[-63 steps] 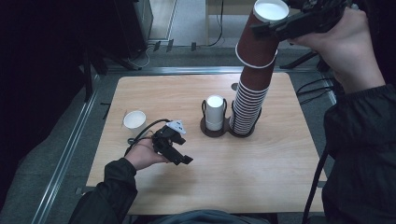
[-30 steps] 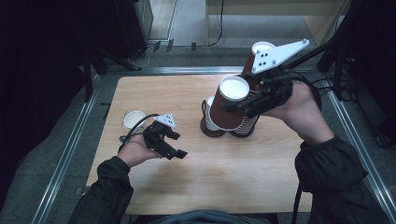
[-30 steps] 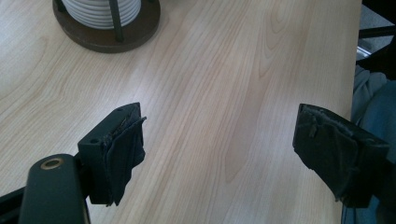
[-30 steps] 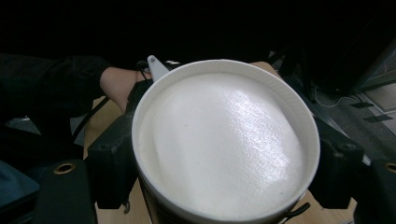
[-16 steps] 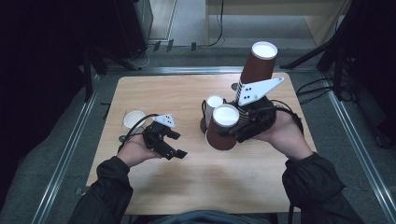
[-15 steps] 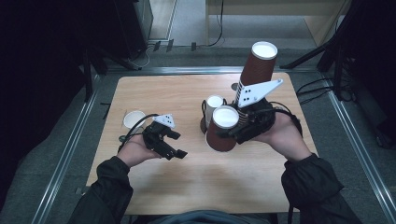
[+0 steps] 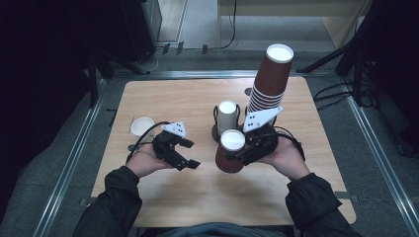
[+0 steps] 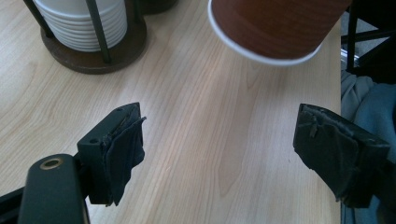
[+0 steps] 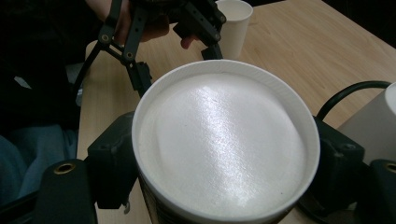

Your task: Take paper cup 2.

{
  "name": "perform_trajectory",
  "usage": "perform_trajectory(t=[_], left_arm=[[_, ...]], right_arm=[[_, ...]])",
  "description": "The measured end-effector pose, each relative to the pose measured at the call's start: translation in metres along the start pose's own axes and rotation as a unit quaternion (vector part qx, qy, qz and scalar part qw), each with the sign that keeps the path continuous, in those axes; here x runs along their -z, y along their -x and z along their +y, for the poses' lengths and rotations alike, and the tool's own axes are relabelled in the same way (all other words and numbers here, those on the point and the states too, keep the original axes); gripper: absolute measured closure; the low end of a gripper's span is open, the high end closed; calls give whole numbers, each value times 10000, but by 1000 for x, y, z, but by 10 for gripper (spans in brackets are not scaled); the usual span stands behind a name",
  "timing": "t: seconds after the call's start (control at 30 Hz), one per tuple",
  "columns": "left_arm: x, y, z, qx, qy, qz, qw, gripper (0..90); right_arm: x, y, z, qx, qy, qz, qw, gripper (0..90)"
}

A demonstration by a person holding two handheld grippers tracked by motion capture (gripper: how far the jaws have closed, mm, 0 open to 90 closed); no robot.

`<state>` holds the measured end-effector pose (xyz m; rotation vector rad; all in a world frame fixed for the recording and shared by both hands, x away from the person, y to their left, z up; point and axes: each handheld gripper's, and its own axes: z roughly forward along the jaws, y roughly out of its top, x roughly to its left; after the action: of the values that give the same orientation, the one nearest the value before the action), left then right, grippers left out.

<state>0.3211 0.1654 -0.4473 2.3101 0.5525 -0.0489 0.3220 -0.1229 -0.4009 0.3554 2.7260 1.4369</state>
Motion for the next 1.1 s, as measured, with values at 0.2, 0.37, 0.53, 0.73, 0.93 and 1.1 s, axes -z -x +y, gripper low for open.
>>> perform_trajectory(t=[0.2,0.37,0.53,0.73,0.93,1.1], left_arm=[[-2,5,0,-30,85,-62,9999,49],[-4,10,-1,-82,120,-145,9998,0],[-8,13,-3,-47,105,-82,9999,0],[-15,13,-5,-33,-87,19,10000,0],[-18,12,-6,-29,-59,-46,10000,0],[-26,12,-6,-113,-82,-97,9999,0]], right_arm=[[-15,1,-13,-56,15,90,9999,231],[-26,2,-18,-55,39,141,9999,231],[-35,2,-20,-46,90,222,9997,231],[-50,4,-20,2,145,427,9990,231],[-59,6,-21,-30,212,480,9986,231],[-59,7,-21,14,282,485,9984,231]])
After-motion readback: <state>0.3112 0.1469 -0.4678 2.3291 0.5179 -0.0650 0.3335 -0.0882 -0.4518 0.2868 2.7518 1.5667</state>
